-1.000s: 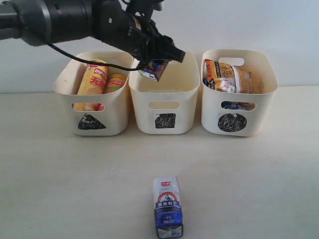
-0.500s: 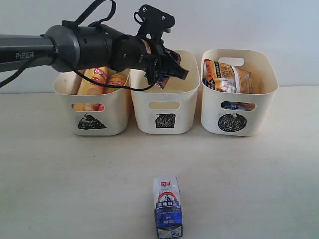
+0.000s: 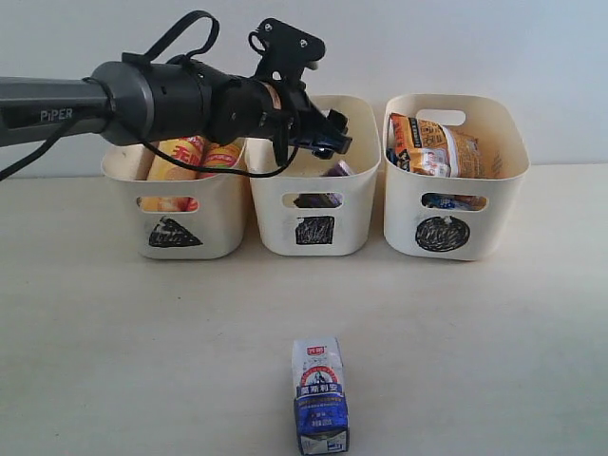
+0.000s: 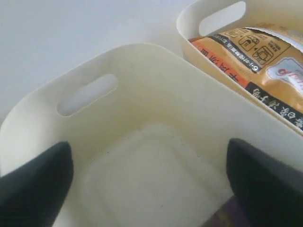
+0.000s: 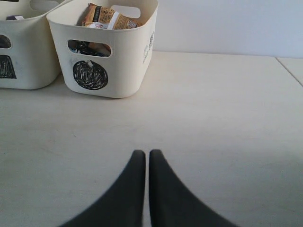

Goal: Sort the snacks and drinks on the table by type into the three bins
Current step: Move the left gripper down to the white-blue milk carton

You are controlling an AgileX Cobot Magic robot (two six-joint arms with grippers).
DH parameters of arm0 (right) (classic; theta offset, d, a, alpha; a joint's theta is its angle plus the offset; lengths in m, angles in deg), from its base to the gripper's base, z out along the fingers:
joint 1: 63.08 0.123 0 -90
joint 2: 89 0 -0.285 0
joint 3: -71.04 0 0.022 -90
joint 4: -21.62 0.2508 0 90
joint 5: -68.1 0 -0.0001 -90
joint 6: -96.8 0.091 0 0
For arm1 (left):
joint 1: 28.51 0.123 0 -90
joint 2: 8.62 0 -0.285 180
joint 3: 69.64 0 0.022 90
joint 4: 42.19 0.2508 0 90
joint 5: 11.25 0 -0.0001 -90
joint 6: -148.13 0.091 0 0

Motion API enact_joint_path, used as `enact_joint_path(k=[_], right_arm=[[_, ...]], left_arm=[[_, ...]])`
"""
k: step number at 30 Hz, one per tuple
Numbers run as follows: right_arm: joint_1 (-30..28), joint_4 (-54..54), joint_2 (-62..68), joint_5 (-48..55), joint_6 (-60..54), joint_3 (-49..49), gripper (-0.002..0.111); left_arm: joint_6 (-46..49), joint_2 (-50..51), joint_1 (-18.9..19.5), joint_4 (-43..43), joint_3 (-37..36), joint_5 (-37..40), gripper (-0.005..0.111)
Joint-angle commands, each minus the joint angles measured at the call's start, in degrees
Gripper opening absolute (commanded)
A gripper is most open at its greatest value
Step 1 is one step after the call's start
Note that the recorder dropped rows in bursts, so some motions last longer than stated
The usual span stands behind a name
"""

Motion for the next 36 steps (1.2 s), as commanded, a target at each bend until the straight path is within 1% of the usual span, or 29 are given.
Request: enact_joint_path(k=[1, 2, 4, 7, 10, 11, 17, 21, 26, 30, 33, 36], right_arm=[[-0.42, 0.2, -0.31, -0.22, 0.01, 0.27, 0.0], [-0.42, 0.2, -0.31, -0.22, 0.01, 0.27, 0.0], [-0.42, 0.2, -0.31, -0.22, 0.01, 0.27, 0.0], [-0.42, 0.2, -0.31, -0.22, 0.01, 0.27, 0.0], [-0.42, 0.2, -0.31, -0.22, 0.01, 0.27, 0.0], [-0.42, 0.2, -0.31, -0.22, 0.01, 0.27, 0.0], [-0.42, 0.2, -0.31, -0.22, 0.01, 0.27, 0.0], [-0.42, 0.2, -0.31, -0.22, 0.01, 0.27, 0.0], [-0.42, 0.2, -0.31, -0.22, 0.01, 0.27, 0.0], [-0.42, 0.2, -0.31, -0.22, 0.01, 0.27, 0.0], [-0.42, 0.2, -0.31, -0.22, 0.01, 0.27, 0.0], [-0.42, 0.2, -0.31, -0.22, 0.01, 0.27, 0.0]], left_arm=[[-0.19, -2.63, -0.07, 0.06, 0.26, 3.75, 0.078], [-0.19, -3.59, -0.07, 0.06, 0.26, 5.82, 0.075], [-0.19, -5.59, -0.07, 0.06, 0.26, 10.31, 0.064], [-0.19, -8.7, -0.07, 0.06, 0.26, 16.39, 0.04], [-0.06, -11.4, -0.07, 0.06, 0.26, 21.8, 0.011], [0.29, -12.17, -0.07, 0.06, 0.26, 23.43, 0.004], [0.94, -15.51, -0.26, -0.93, -0.36, 33.77, 0.004], [3.03, -18.81, -1.42, -3.63, -4.83, 38.74, 0.004], [3.15, -23.34, -4.67, -4.69, -13.52, 40.63, 0.004], [0.67, -26.37, -7.89, -5.13, -19.33, 42.19, 0.004], [-2.02, -27.41, -9.73, -6.5, -22.51, 43.18, 0.004], [-5.22, -27.26, -11.21, -7.93, -23.89, 44.04, 0.004]])
